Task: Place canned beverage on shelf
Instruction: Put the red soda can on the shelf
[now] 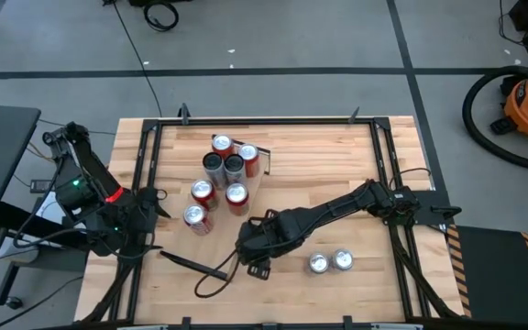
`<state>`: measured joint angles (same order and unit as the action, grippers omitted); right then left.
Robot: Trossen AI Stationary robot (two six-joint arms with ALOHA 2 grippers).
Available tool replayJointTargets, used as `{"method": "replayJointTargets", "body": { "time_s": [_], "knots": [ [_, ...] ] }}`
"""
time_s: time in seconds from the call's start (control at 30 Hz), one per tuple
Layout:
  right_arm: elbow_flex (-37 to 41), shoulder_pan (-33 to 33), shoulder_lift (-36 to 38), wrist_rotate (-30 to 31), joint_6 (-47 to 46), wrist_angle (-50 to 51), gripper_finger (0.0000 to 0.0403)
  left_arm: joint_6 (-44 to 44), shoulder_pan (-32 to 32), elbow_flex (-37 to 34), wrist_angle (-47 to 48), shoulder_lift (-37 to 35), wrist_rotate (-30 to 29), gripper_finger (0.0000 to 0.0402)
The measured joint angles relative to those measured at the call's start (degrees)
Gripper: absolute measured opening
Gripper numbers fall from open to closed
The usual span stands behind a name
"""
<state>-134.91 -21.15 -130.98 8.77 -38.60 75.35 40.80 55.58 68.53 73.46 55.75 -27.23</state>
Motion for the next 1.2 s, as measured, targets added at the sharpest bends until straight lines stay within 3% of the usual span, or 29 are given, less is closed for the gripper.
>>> {"method": "replayJointTargets", "body": {
  "time_s": [0.27,0.6,0.7,0.83,1.2],
  "knots": [
    [-0.02,-0.9,1.8,-0.91,-0.74,0.14,0.0315,0.08,0.0,0.0,0.51,0.0,0.01,0.04],
    [-0.13,-2.11,11.11,7.63,1.39,0.96,0.0315,0.36,0.0,0.0,0.47,0.0,-0.01,0.04],
    [-0.13,-2.03,11.85,8.12,3.98,-2.33,0.0315,0.37,0.02,0.0,0.47,0.0,-0.01,0.04],
    [-0.09,-2.12,12.07,7.96,4.28,1.0,0.0315,0.91,0.02,0.0,0.49,0.0,0.01,0.04],
    [15.61,-0.84,12.02,3.25,0.05,-2.35,0.0315,1.92,0.0,0.0,0.93,-0.02,0.14,0.04]
  ]
}}
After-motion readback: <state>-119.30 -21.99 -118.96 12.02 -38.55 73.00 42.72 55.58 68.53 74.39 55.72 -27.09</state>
